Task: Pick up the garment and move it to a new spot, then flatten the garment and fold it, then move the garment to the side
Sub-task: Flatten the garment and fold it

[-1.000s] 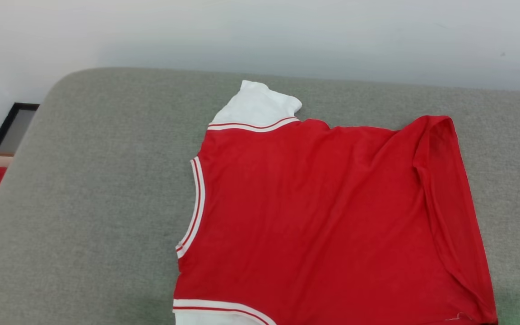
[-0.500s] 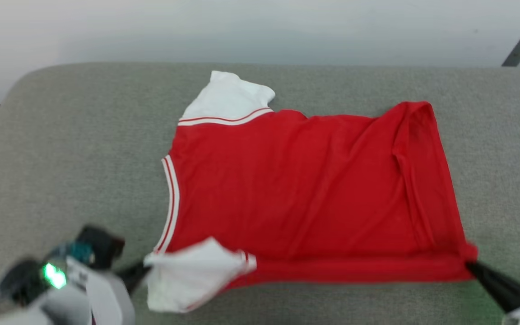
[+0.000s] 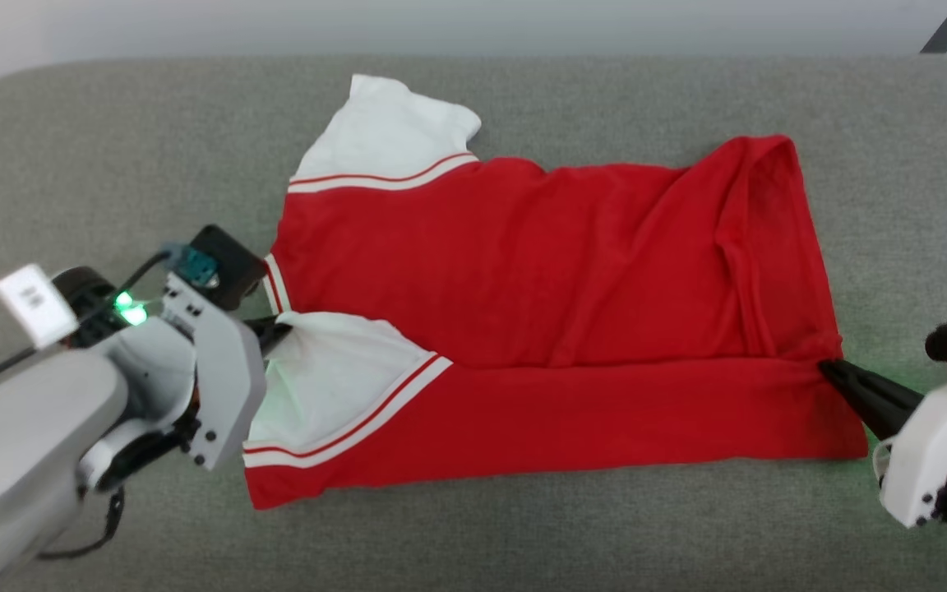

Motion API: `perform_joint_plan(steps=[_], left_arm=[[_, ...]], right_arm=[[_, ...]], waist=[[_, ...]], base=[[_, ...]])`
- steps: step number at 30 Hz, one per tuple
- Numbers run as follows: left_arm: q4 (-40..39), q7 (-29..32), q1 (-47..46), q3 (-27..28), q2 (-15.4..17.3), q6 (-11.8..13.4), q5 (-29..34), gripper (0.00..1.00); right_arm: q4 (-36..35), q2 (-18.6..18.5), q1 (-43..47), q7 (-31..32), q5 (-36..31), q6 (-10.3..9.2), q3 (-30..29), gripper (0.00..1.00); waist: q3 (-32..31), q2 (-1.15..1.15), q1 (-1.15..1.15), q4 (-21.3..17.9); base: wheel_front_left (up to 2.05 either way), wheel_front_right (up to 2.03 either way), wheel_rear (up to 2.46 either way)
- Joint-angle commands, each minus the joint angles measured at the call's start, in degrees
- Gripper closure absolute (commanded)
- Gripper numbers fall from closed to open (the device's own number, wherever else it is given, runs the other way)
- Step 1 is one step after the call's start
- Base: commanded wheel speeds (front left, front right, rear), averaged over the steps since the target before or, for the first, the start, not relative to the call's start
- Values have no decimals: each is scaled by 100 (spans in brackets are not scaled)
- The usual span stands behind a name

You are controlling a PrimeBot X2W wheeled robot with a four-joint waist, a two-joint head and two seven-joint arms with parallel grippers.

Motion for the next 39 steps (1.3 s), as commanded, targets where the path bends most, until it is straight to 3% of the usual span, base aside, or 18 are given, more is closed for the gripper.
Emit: perform_joint_plan(steps=[1,7,13,14,15,16,17,18,19,20,22,32,39], left_arm=[[135,36,-73,-18,-67,-82,-16,100],[1083,355,-163,-112,-595,-487,-361,100],[1626,709,-199,-68,-860,-569,-791,100],[1668,721,-218,-34,-879,-552,-853,88],[1704,760,-231,-16,-893,-529,-892,68],[1730,779,-253,-9,-882,-522,-906,62],[1735,791,-280,17,-876,-500,-931,54],[1729,783,-298,48,-872,-478,-961,31],[1722,805,-297,62,-855,-459,-972,10],[1704,823,-291,68,-833,-436,-982,10],[1643,810,-268,131,-798,-374,-1057,0],[1036,678,7,325,-475,-11,-1337,0],[234,874,605,339,-34,598,-1776,0]], right_arm=[[71,35,-100,43,-12,-6,25,100],[453,188,-437,339,153,-6,292,100],[615,229,-693,497,261,-6,452,100],[633,226,-737,506,273,-6,472,88],[649,220,-774,516,272,-6,485,71],[666,206,-804,529,261,-6,495,58],[684,195,-828,539,260,-6,505,53],[702,193,-851,535,280,-6,503,39],[712,191,-871,547,295,-6,502,13],[714,176,-886,548,286,-6,510,0],[709,170,-902,533,303,-6,491,0],[718,185,-828,451,280,-6,290,0],[532,222,-552,303,261,-6,-34,0]], waist=[[107,0,0,4],[237,0,0,22],[246,0,0,23],[234,0,0,25],[212,0,0,30],[193,0,0,33],[168,0,0,40],[144,0,0,49],[119,0,0,56],[92,0,0,66],[48,0,0,82],[-185,0,0,143],[-337,0,0,95]], base=[[0,0,0],[0,0,0],[0,0,0],[0,0,0],[0,0,0],[0,0,0],[0,0,0],[0,0,0],[0,0,0],[0,0,0],[0,0,0],[0,0,0],[0,0,0]])
